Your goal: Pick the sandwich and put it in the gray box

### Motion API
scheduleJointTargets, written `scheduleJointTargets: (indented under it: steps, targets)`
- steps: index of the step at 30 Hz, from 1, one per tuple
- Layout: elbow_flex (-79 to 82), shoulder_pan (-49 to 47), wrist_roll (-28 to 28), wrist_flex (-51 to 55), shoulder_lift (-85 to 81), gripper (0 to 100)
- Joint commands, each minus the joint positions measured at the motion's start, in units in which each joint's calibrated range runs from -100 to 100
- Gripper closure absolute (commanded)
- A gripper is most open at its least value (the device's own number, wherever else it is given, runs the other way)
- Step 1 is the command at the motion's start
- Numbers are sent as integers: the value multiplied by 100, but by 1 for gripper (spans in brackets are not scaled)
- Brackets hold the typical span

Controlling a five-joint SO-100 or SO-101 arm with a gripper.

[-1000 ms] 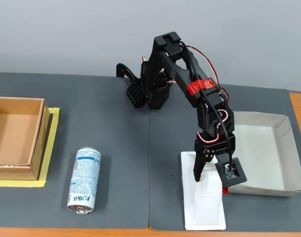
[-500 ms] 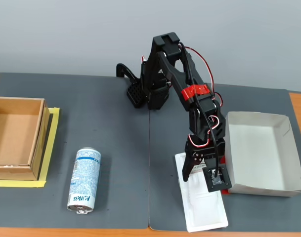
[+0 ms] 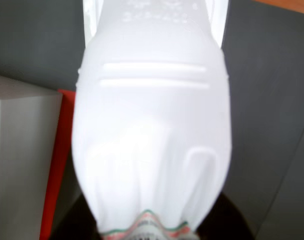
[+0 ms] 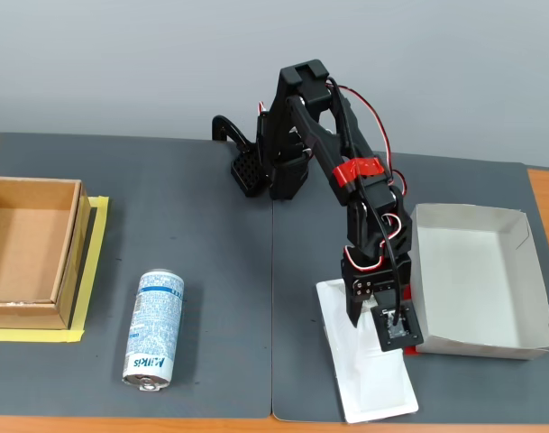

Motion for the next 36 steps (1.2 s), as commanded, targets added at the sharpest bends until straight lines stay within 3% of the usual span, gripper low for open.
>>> scheduleJointTargets:
  steps: [1,21,36]
  targets:
    - [-65,69,-1,-47,-56,98]
    - [-1,17,56,66,-1362,98]
    - [-83,-431,56,743,-2921,98]
